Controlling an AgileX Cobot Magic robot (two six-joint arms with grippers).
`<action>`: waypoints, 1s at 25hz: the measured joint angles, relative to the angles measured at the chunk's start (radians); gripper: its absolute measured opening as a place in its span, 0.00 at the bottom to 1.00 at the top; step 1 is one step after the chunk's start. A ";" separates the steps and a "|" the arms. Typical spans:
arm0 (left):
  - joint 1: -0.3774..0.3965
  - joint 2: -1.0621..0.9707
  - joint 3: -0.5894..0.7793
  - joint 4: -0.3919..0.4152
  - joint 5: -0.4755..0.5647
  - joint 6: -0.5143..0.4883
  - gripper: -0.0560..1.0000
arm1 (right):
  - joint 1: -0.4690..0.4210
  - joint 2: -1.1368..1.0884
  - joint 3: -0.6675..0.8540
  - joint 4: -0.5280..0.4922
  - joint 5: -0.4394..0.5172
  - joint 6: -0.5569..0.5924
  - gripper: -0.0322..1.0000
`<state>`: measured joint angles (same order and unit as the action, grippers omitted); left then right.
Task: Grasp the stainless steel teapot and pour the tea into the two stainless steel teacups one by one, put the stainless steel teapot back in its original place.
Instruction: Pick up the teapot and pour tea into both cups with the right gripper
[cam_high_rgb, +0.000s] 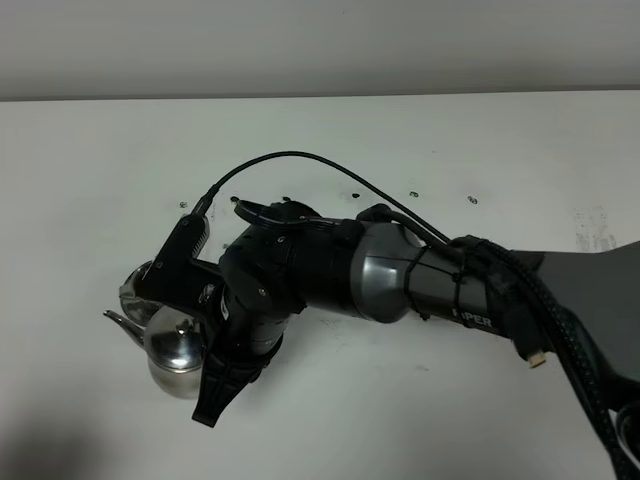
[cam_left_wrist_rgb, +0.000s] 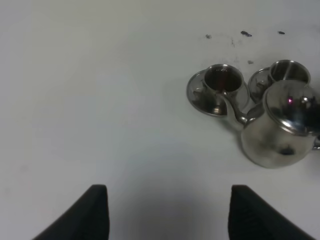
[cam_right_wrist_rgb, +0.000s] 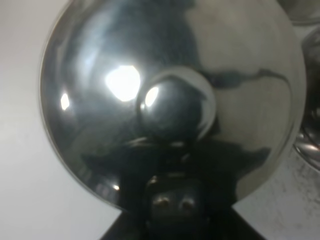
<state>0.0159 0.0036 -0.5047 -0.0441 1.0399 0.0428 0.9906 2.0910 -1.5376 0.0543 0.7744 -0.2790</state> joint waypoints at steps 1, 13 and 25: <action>0.000 0.000 0.000 0.000 0.000 0.000 0.54 | -0.002 -0.020 -0.002 -0.006 0.012 0.000 0.23; 0.000 0.000 0.000 0.000 0.000 0.000 0.54 | -0.212 -0.245 0.103 0.019 -0.040 -0.318 0.23; 0.000 0.000 0.000 0.000 0.000 0.000 0.54 | -0.397 -0.107 -0.040 0.007 -0.041 -0.963 0.23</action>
<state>0.0159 0.0036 -0.5047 -0.0441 1.0399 0.0428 0.5936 1.9842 -1.5775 0.0618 0.7333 -1.2418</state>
